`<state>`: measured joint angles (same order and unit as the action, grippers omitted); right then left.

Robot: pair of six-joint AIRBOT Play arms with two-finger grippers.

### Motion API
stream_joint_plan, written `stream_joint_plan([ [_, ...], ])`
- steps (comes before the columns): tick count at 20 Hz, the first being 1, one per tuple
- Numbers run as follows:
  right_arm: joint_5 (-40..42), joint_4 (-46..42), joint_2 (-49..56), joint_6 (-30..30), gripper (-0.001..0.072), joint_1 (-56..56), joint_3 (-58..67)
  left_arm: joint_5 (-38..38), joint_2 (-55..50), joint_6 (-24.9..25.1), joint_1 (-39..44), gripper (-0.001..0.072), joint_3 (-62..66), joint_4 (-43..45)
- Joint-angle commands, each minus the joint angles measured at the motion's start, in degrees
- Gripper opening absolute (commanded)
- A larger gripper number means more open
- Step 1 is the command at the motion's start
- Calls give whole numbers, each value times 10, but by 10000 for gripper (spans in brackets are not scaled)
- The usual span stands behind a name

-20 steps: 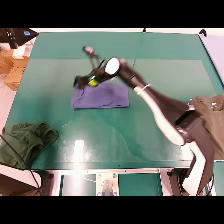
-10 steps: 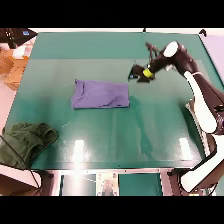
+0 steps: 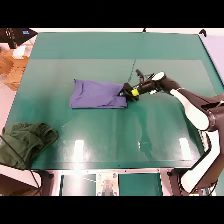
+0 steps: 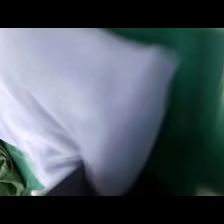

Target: Fold the shirts.

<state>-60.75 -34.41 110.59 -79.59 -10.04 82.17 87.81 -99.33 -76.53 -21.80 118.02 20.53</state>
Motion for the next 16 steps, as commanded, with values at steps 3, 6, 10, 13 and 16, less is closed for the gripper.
stream_joint_plan([
  [3, 3, 26, -18, 12, 20, -10, 68, 14, 0, 1, 0, 23, 0, 0],
  [6, -3, -36, -76, -31, 19, 23, 140, 19, 0, 1, 0, 23, 0, 0],
  [10, -49, -42, -146, -58, 19, 145, 235, 19, 0, 1, 0, 24, 0, 0],
  [13, -102, -42, -184, -88, 19, 269, 280, 19, 0, 0, 0, 24, 0, 0],
  [16, -157, -43, -209, -104, 19, 395, 285, 21, 0, 1, 0, 24, 0, 0],
])
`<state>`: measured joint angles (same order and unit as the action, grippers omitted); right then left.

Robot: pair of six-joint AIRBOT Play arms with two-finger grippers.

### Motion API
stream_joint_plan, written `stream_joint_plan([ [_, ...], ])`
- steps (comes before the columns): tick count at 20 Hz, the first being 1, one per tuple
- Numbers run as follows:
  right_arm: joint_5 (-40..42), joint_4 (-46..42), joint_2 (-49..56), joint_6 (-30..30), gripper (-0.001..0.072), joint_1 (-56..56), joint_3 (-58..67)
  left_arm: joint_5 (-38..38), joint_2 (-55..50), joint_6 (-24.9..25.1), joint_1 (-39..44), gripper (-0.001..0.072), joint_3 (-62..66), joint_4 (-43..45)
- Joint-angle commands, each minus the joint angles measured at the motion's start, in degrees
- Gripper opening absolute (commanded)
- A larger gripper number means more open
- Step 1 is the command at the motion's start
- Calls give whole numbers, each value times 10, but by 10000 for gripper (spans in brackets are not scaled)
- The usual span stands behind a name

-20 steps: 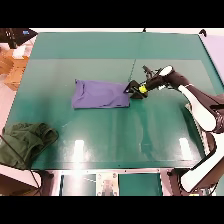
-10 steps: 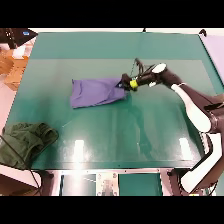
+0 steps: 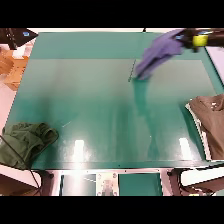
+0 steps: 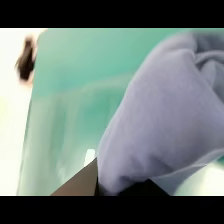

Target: Fold the shirts.

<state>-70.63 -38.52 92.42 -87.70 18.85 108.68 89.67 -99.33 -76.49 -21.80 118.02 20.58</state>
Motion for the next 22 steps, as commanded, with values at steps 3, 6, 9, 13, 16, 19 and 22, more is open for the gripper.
stream_joint_plan([
  [3, -113, -39, -42, -38, 19, 228, 20, 4, 0, 0, 0, 24, 0, 0],
  [6, -178, -53, -43, -38, 19, 332, 20, 4, 0, 0, 0, 24, 0, 0],
  [9, -208, -104, -59, -58, 18, 397, 19, 4, 0, 0, 0, 23, 0, 0],
  [13, -213, -128, -88, -85, 18, 439, 19, 5, 0, 0, 0, 24, 0, 0],
  [16, -218, -156, -105, -94, 18, 449, 19, 15, 0, 0, 0, 23, -3, 0],
  [19, -269, -260, -114, -106, 17, 448, 13, 33, 1, 1, 0, 23, -14, 2],
  [22, -331, -382, -133, -133, 18, 448, -35, 36, 1, 0, 0, 24, -24, 2],
])
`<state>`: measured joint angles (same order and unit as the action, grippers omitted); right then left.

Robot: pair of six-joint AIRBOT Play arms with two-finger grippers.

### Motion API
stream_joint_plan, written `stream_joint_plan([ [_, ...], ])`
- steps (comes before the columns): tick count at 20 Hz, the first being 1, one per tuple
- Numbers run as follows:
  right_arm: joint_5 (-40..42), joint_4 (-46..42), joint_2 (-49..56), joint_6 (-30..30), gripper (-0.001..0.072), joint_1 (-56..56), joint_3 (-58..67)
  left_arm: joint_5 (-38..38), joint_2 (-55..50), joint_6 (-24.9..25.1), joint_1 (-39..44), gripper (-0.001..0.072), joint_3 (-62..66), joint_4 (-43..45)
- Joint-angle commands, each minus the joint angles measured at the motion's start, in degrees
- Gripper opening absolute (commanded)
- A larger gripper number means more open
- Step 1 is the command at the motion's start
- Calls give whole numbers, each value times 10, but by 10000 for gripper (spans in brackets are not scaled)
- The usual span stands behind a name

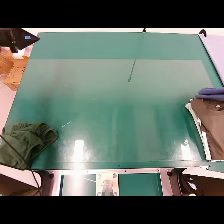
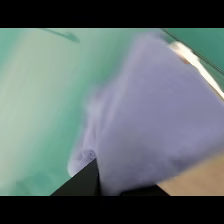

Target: Fold the shirts.

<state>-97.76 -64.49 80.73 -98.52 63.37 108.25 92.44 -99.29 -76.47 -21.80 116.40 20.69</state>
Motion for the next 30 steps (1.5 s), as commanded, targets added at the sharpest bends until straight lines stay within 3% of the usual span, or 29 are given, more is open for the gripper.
stream_joint_plan([
  [1, -76, -180, -27, -34, 18, 3, -54, 8, 0, 0, 0, 23, -8, 1],
  [9, -49, -338, -72, -50, 20, 3, -349, 6, 0, 0, 0, 24, -8, 0],
  [10, -21, -349, -72, -50, 69, 3, -379, 6, 0, 0, 0, 24, -8, 0],
  [12, 35, -352, -71, -50, 619, 3, -413, 5, 0, 0, 0, 24, -8, 0],
  [13, 50, -351, -71, -50, 624, 2, -414, 3, 0, 0, 0, 24, -8, 0],
  [16, 61, -333, -69, -50, 623, -20, -361, 0, 0, 0, 0, 24, -8, -1],
  [18, 80, -274, -68, -50, 617, -56, -294, -1, 0, 0, 0, 23, -7, -2],
  [19, 97, -229, -68, -47, 431, -85, -258, -1, 1, -2, 0, 23, -7, -2],
  [20, 116, -185, -68, -30, 82, -117, -227, -1, 4, -13, 0, 22, -7, -1],
  [21, 134, -146, -68, -19, 34, -156, -195, -1, 10, -18, 0, 21, -7, -1],
  [25, 161, -81, -78, 13, 16, -316, -158, 3, 96, -25, 12, 21, -38, 96],
  [30, 215, -81, -174, 32, 16, -528, -368, -76, 317, 5, 85, 21, -308, 192],
])
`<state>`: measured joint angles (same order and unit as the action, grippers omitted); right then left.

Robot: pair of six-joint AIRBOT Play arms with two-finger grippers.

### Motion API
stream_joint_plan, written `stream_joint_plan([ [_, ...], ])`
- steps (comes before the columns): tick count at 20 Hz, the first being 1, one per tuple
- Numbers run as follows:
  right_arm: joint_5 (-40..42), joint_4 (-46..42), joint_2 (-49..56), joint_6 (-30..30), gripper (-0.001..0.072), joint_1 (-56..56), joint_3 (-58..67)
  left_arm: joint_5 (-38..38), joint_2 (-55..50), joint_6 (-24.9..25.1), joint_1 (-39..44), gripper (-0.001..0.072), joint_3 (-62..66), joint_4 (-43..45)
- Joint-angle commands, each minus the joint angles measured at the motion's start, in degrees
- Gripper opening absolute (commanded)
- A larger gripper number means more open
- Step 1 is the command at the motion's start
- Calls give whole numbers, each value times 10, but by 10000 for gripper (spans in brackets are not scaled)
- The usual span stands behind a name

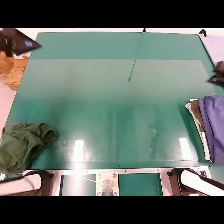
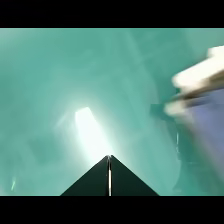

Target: Fold the shirts.

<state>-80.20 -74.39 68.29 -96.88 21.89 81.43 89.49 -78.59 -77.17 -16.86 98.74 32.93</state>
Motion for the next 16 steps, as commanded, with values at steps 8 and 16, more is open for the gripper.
stream_joint_plan([
  [8, 138, 35, -217, -4, 19, -276, -367, -138, 381, 5, 101, 23, -500, 106],
  [16, 133, 43, -217, -4, 19, -275, -367, -156, 381, 5, 101, 24, -501, 104],
])
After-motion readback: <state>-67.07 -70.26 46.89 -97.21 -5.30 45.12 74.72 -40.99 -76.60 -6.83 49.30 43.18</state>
